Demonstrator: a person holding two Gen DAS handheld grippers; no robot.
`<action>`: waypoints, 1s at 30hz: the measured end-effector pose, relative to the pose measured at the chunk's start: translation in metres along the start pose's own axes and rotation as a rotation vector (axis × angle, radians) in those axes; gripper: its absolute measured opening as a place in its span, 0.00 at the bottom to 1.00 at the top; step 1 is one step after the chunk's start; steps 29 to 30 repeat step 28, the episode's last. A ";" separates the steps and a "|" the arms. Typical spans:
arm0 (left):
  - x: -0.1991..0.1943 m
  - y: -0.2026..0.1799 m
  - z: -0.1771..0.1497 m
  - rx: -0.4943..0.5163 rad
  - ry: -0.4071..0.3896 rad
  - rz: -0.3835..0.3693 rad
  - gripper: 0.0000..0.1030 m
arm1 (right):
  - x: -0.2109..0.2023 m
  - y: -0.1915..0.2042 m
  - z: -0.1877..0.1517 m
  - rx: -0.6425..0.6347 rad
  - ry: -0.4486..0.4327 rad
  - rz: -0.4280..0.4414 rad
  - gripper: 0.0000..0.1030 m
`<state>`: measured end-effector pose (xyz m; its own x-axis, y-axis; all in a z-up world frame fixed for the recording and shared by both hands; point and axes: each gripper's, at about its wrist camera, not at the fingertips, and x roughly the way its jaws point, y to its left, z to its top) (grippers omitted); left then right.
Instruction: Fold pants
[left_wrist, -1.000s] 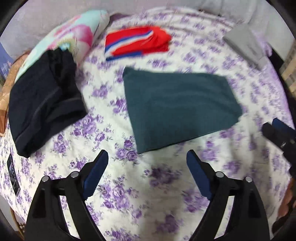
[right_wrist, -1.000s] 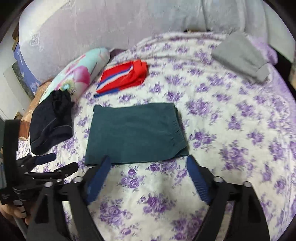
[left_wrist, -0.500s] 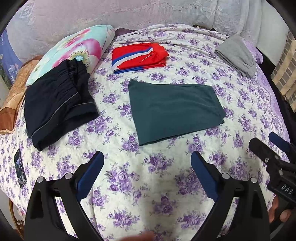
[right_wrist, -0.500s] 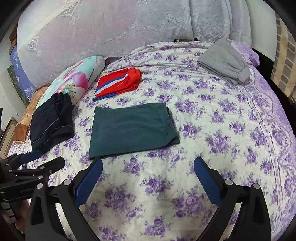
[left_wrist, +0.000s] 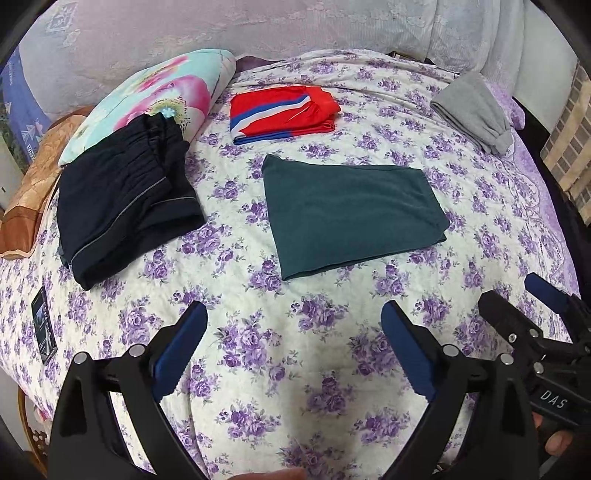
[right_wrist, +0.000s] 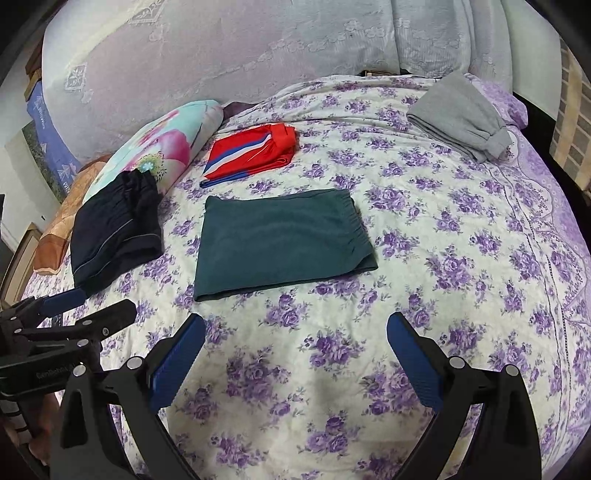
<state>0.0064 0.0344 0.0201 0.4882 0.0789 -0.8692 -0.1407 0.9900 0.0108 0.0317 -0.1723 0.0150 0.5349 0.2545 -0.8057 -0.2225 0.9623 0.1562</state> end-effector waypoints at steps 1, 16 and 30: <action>0.000 0.000 0.000 -0.001 0.000 0.002 0.90 | 0.000 0.000 0.000 0.000 0.000 0.000 0.96; -0.001 0.004 0.000 -0.003 -0.004 -0.003 0.93 | 0.003 0.006 0.003 -0.008 0.008 -0.018 0.96; 0.011 0.002 0.005 0.012 0.024 0.011 0.93 | 0.016 0.007 0.006 -0.001 0.046 -0.026 0.96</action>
